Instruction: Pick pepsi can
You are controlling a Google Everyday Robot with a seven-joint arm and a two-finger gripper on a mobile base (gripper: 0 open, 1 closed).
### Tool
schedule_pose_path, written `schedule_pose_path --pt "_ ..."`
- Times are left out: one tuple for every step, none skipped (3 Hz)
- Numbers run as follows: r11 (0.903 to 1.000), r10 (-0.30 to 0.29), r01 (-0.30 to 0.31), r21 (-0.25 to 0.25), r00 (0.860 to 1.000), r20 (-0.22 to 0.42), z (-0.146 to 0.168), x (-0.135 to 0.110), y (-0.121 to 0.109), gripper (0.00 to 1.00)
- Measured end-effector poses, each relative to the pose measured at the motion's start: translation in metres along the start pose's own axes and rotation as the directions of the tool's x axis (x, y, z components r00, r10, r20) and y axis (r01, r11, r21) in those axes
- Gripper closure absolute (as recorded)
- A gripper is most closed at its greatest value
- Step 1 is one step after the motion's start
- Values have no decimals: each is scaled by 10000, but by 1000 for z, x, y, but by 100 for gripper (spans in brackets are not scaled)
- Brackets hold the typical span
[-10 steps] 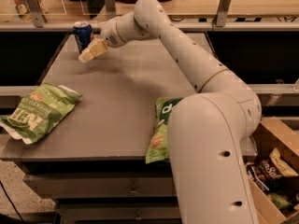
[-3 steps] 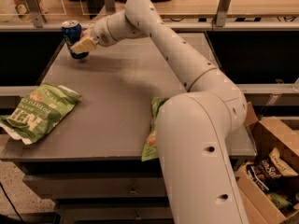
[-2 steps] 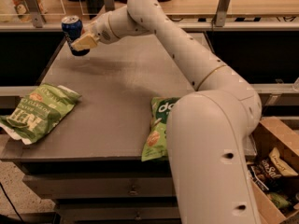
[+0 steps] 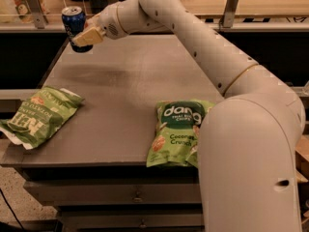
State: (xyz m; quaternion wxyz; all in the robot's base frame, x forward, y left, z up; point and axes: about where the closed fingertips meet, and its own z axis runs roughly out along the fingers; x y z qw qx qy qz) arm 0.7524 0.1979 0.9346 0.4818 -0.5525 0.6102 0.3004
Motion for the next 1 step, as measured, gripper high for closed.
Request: schedule_pose_path --pt "10000 0 0 -2 10000 0 0 0 0 100"
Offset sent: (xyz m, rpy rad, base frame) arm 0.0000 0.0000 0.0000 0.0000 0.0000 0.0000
